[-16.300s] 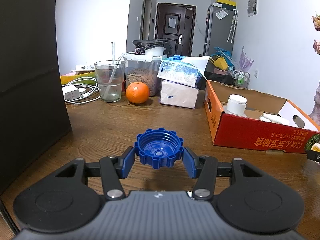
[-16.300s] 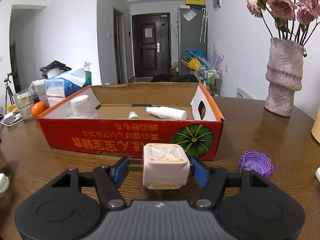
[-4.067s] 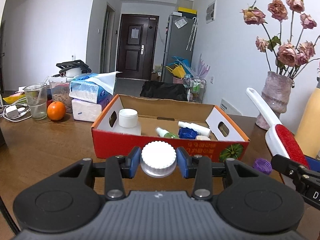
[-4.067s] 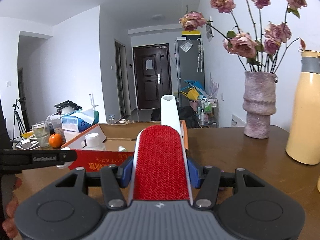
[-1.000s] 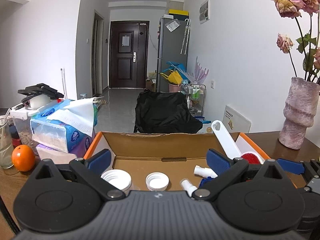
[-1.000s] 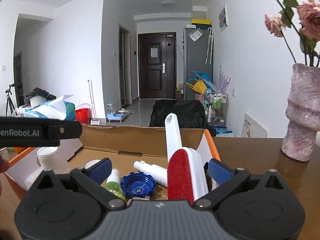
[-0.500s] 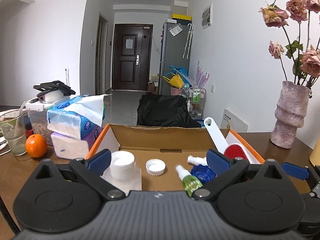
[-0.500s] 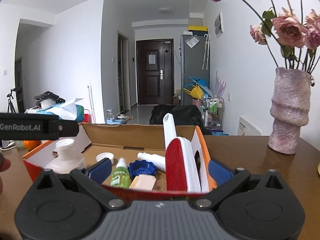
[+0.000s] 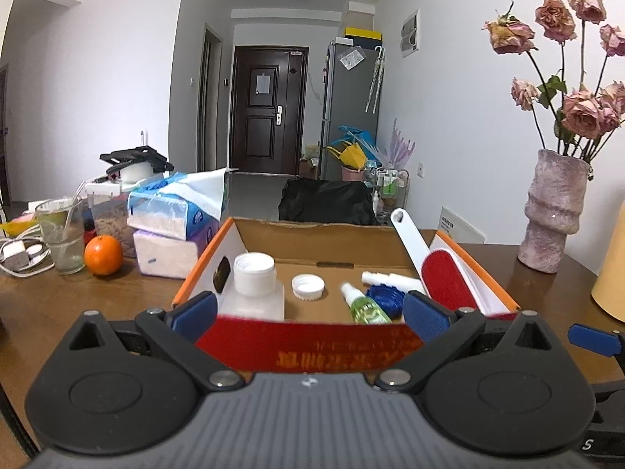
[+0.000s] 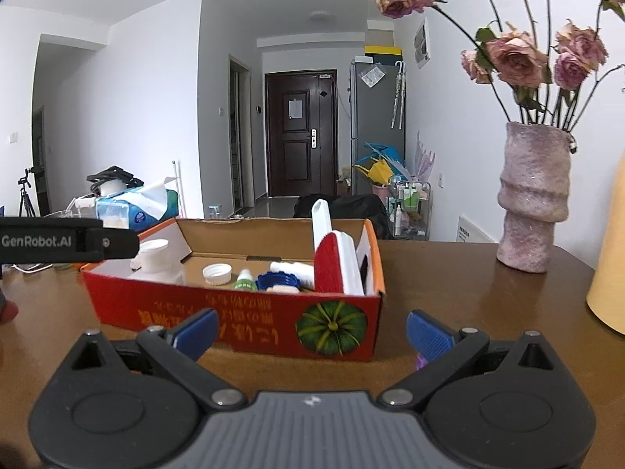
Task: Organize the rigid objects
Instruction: 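Withdraw both open tools up from the cardboard box, then move the right tool to the purple ridged cap and close on it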
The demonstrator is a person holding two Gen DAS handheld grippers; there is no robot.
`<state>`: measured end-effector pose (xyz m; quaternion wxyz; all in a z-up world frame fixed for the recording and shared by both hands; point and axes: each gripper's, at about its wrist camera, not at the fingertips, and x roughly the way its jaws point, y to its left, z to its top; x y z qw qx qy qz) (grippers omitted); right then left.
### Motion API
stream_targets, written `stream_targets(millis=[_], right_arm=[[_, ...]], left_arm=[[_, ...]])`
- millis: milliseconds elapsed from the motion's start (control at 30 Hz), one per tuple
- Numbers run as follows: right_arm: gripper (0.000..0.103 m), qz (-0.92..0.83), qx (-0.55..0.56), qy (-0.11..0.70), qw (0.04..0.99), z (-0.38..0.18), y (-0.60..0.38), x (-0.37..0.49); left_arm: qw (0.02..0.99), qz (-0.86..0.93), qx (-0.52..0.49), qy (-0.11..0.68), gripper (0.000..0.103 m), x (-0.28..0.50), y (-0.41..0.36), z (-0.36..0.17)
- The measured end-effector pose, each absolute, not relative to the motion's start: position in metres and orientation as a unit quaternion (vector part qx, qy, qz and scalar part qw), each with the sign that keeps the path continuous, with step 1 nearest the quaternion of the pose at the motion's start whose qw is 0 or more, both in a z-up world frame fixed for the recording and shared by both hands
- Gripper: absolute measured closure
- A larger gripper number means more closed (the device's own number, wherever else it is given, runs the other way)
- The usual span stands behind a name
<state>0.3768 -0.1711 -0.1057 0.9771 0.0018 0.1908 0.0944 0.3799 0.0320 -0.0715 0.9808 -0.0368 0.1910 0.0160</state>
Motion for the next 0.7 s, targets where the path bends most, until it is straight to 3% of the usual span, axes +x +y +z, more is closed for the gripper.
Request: stream_targets(millis=[700], right_arm=[[0.0,0.062,0.014,0.195,0.979,-0.113,-0.215,0.288]], left_arm=[[0.975,0.017,-0.045,0.219,0.0,0.286,0.033,-0.096]])
